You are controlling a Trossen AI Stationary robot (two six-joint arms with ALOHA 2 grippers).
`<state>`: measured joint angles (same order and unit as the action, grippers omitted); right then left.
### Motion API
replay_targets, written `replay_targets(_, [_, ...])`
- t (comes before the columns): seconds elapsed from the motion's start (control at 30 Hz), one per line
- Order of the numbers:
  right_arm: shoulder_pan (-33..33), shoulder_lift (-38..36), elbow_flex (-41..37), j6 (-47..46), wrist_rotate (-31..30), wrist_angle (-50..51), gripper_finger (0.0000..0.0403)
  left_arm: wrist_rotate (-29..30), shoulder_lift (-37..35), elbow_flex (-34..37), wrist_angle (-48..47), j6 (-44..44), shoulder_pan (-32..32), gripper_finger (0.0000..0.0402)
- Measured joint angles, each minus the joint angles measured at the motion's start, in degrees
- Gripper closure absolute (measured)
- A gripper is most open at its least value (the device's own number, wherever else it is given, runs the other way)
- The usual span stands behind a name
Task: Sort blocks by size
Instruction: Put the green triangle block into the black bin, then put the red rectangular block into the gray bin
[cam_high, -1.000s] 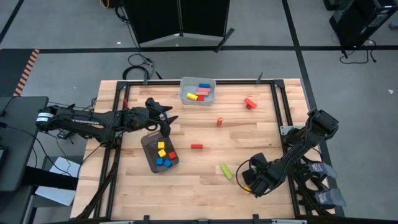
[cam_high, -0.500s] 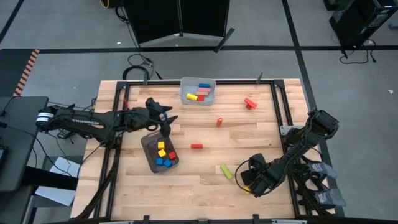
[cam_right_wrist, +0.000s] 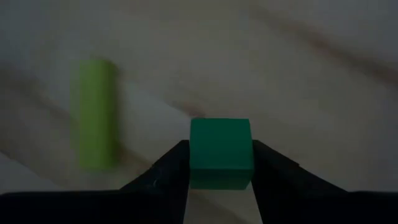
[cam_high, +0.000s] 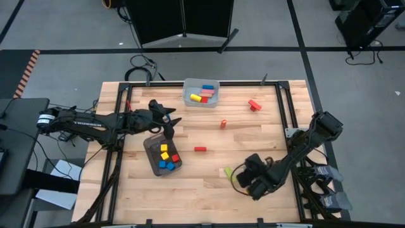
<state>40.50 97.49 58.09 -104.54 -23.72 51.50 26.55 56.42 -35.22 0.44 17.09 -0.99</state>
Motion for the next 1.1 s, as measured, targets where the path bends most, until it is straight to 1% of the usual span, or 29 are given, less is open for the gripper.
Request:
replay_targets(0.1, [-3.8,0.0,2.3,9.5,-8.6,-1.8,0.0254,0.0,0.0,0.0,0.3,0.0,0.0,0.0140])
replay_targets(0.17, [-7.4,0.0,3.4,18.7,-14.0,-6.7,0.0254,0.0,0.0,0.0,0.6,0.0,0.0,0.0140])
replay_targets(0.2, [-9.5,0.0,3.7,24.7,-16.0,-11.4,0.0254,0.0,0.0,0.0,0.8,0.0,0.0,0.0140])
replay_targets(0.27, [-13.9,0.0,3.8,39.7,-17.3,-25.3,0.0254,-0.2,-0.2,0.0,2.0,0.1,0.0,0.0140])
replay_targets(0.33, [-18.1,0.9,3.8,55.3,-16.0,-42.4,0.0254,-0.5,-0.6,0.0,3.2,-0.3,0.0,0.0140])
replay_targets(0.4, [-21.7,2.9,3.8,68.2,-11.8,-58.9,0.0254,-0.7,-1.5,0.0,3.6,-0.4,0.0,0.0140])
replay_targets(0.43, [-23.3,4.3,3.9,73.0,-8.8,-66.7,0.0254,-0.7,-2.0,0.0,3.6,-0.4,0.0,0.0140])
replay_targets(0.47, [-24.7,5.7,4.1,76.5,-5.6,-72.4,0.0254,-0.7,-2.7,0.0,3.6,-0.4,0.0,0.0140])
replay_targets(0.53, [-27.1,9.4,6.3,79.9,-0.7,-78.4,0.0254,0.1,-4.1,0.0,2.9,-0.4,0.0,0.0140])
replay_targets(0.7, [-29.3,21.3,16.9,83.0,9.6,-78.1,0.0254,5.8,-6.3,0.0,-1.0,1.4,-0.2,0.0140])
replay_targets(0.8, [-29.3,28.1,24.1,84.3,13.4,-77.3,0.0254,6.6,-6.4,0.0,-3.7,3.0,-0.9,0.0140])
replay_targets(0.83, [-29.3,29.8,26.2,84.8,14.3,-76.9,0.0248,6.7,-6.3,0.0,-4.4,4.1,-1.1,0.0140])
replay_targets(0.9, [-29.7,32.2,29.6,85.6,15.6,-75.5,0.0223,6.7,-6.2,0.0,-6.0,5.7,-1.6,0.0140])
replay_targets(0.97, [-30.0,32.8,31.0,86.8,15.9,-72.9,0.0185,6.7,-6.2,0.0,-7.5,7.0,-1.7,0.0140])
replay_targets(1.03, [-30.4,32.2,30.8,88.7,15.7,-70.7,0.0146,6.7,-6.2,0.0,-8.5,7.9,-1.7,0.0140])
replay_targets(1.1, [-30.7,30.1,28.7,90.5,14.2,-70.1,0.0116,6.5,-6.2,0.0,-9.6,9.1,-1.7,0.0140])
